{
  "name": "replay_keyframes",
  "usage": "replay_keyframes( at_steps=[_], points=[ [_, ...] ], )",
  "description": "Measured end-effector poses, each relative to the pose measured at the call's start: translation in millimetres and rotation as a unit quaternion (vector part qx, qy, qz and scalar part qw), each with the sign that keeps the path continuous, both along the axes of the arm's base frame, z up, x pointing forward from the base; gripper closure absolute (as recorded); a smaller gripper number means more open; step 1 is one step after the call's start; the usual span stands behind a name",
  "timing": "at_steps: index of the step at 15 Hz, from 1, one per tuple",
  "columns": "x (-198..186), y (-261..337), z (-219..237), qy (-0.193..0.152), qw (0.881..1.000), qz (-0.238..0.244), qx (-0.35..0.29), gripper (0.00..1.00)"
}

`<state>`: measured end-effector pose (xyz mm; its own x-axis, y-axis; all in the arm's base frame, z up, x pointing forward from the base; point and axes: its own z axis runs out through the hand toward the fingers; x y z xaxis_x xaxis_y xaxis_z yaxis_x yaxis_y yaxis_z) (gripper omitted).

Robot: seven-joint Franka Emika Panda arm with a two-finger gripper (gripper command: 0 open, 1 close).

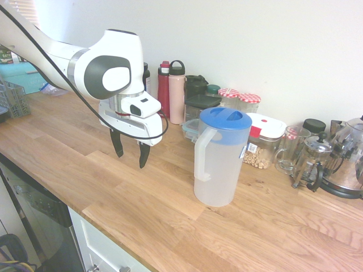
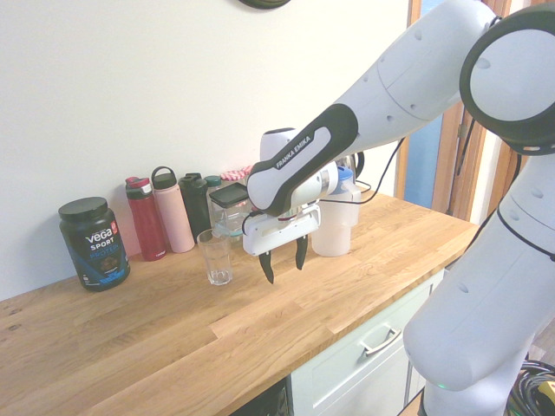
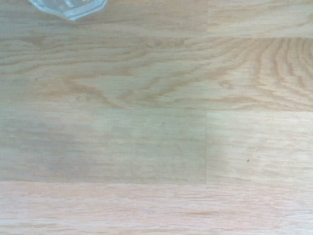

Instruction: Pour me some water

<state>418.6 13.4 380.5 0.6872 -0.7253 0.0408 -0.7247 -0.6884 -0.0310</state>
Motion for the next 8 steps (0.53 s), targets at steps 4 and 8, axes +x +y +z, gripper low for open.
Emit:
replay_keyframes(
  at_steps=[4,8],
  points=[
    [6.2,-2.5,12.0,-0.008,1.000,-0.002,-0.002,0.00],
    [8.1,-22.2,106.9,-0.033,0.999,-0.018,-0.022,0.00]
  ],
)
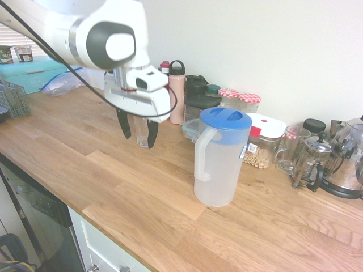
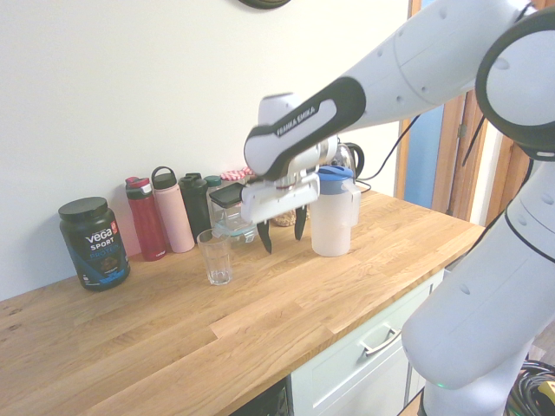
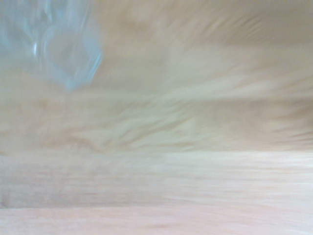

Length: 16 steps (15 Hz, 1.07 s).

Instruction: Pour me some water

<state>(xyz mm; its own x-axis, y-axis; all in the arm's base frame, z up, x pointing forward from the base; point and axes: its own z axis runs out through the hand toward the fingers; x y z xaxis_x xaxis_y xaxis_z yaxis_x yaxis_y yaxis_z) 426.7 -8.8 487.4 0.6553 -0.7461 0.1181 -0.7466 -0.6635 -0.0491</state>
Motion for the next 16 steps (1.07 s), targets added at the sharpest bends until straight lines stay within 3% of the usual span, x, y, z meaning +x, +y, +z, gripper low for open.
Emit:
replay_keyframes(
  at_steps=[3,6,16],
  points=[
    [-17.1,-26.5,73.5,-0.009,1.000,0.009,-0.008,0.00],
    [-34.1,-73.2,115.8,-0.019,1.000,0.002,-0.012,0.00],
    [-51.9,-158.3,91.1,-0.020,0.999,-0.042,0.001,0.00]
  ],
)
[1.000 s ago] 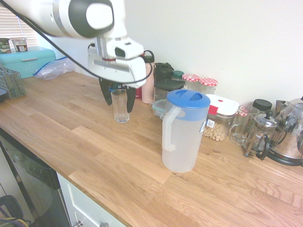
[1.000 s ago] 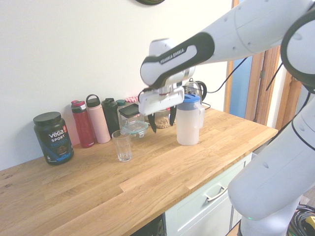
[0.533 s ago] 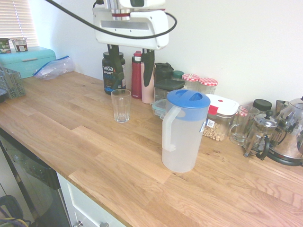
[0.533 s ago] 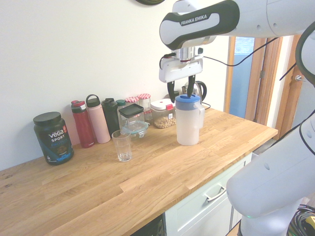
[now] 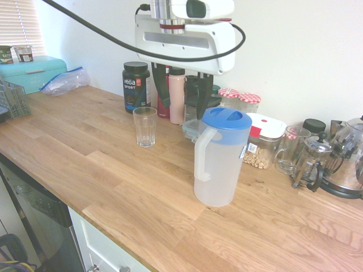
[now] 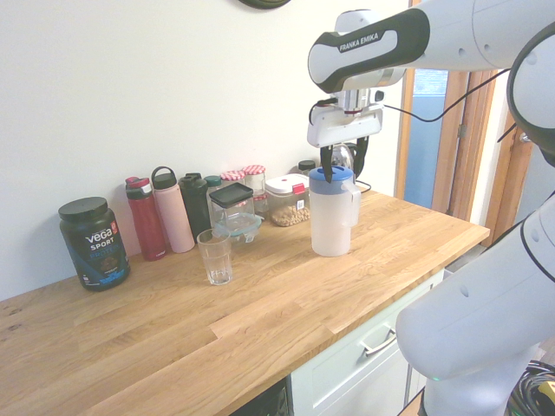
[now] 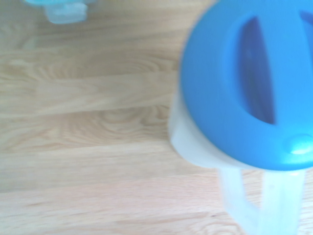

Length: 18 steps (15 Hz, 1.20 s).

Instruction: Pour me some water

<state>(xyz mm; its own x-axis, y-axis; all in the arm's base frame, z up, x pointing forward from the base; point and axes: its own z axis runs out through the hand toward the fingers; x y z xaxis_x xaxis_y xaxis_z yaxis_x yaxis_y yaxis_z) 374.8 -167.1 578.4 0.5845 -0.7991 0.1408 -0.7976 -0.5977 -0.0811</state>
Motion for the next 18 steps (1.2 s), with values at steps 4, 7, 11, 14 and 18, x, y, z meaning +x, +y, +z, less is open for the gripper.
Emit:
replay_keyframes(
  at_steps=[4,7,11,14,18],
  points=[
    [14.2,-22.3,-36.6,0.002,1.000,-0.001,0.003,1.00],
    [22.9,-31.7,-56.6,0.005,1.000,-0.004,0.003,1.00],
    [26.4,-39.3,-66.2,0.007,1.000,-0.006,0.003,1.00],
    [29.2,-43.8,-79.3,0.007,1.000,0.002,0.003,1.00],
    [33.2,-43.9,-91.0,0.011,1.000,0.007,0.003,1.00]
  ],
)
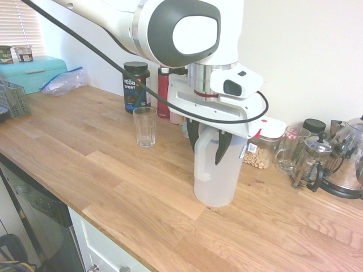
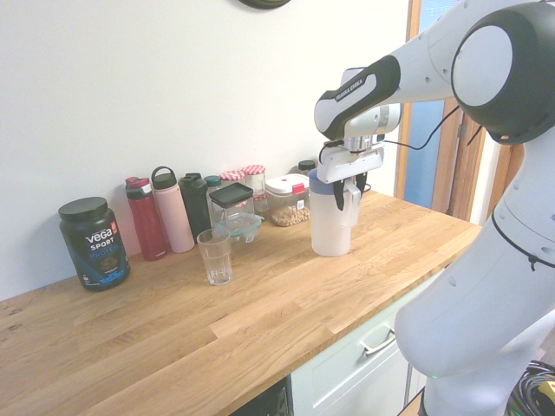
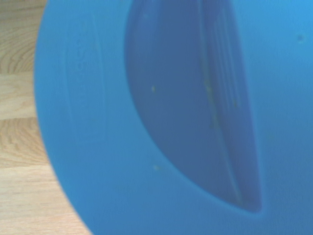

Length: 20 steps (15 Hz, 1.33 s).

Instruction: Pour me some water

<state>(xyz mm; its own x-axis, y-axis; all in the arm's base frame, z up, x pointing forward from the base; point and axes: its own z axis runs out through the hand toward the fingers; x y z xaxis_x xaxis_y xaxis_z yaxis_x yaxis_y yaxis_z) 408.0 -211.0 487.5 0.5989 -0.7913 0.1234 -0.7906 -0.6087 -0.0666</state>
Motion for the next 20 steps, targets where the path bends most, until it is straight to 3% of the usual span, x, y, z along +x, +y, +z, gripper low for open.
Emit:
replay_keyframes(
  at_steps=[15,20],
  points=[
    [3.8,10.6,3.7,0.001,1.000,0.018,-0.007,1.00],
    [9.5,62.8,53.9,-0.012,0.997,0.071,-0.034,1.00]
  ],
)
